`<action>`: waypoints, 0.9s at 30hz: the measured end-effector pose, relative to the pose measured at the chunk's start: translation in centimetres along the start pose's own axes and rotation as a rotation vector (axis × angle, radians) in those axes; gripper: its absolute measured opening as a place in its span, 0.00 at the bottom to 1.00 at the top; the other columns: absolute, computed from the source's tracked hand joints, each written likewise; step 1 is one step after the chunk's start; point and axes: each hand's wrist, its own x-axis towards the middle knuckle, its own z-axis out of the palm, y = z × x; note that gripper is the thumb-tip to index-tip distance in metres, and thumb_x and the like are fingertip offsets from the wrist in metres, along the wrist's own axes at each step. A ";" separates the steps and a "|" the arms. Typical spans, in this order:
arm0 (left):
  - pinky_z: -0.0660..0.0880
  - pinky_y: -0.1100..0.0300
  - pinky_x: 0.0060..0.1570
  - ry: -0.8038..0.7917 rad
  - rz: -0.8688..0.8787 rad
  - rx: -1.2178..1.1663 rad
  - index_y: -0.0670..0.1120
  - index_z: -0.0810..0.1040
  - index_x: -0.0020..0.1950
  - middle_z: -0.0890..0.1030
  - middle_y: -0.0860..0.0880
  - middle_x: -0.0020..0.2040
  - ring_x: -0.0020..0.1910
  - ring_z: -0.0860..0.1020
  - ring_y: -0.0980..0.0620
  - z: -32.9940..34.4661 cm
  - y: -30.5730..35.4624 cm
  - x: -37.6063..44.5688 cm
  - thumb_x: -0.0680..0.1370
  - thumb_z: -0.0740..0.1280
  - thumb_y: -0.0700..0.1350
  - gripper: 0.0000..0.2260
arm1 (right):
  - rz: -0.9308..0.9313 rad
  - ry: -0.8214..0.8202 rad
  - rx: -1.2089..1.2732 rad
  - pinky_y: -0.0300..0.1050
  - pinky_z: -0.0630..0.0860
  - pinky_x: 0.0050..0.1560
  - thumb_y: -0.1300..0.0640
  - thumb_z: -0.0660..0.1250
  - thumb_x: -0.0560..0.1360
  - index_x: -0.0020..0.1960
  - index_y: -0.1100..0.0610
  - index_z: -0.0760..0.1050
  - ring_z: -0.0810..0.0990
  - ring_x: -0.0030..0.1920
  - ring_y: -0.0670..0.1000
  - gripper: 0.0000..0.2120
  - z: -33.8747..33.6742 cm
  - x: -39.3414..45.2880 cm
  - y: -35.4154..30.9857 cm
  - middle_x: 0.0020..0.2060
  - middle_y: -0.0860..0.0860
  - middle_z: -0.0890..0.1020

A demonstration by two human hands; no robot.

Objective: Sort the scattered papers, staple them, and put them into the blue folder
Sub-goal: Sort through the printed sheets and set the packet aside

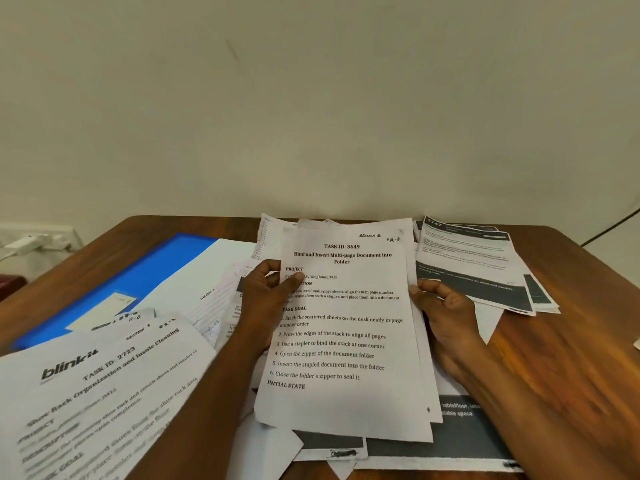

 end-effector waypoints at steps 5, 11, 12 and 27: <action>0.85 0.53 0.44 0.006 0.023 -0.036 0.40 0.76 0.63 0.89 0.45 0.50 0.48 0.89 0.44 0.2 0.1 -0.4 0.75 0.78 0.37 0.19 | 0.020 -0.018 -0.012 0.69 0.79 0.61 0.59 0.73 0.79 0.59 0.58 0.82 0.85 0.57 0.65 0.09 0.1 -0.1 -0.1 0.51 0.59 0.88; 0.85 0.54 0.43 -0.005 0.064 -0.033 0.43 0.76 0.63 0.89 0.45 0.51 0.47 0.89 0.44 0.2 0.2 -0.8 0.75 0.79 0.38 0.20 | 0.008 -0.017 -0.065 0.65 0.81 0.51 0.56 0.71 0.80 0.55 0.56 0.84 0.85 0.45 0.60 0.06 0.1 -0.1 0.2 0.48 0.58 0.88; 0.84 0.55 0.42 -0.005 0.072 -0.035 0.43 0.76 0.62 0.89 0.45 0.51 0.47 0.89 0.44 0.2 0.3 -0.8 0.75 0.79 0.37 0.20 | 0.006 -0.017 -0.078 0.59 0.80 0.45 0.56 0.71 0.81 0.55 0.56 0.84 0.83 0.41 0.59 0.06 0.0 -0.1 0.2 0.46 0.58 0.88; 0.81 0.62 0.55 -0.124 0.241 0.102 0.57 0.64 0.82 0.78 0.55 0.70 0.61 0.84 0.55 0.8 -0.2 -0.9 0.76 0.76 0.31 0.41 | -0.085 -0.017 0.008 0.59 0.84 0.54 0.66 0.72 0.78 0.60 0.59 0.81 0.86 0.47 0.58 0.12 0.1 -0.3 0.7 0.49 0.59 0.88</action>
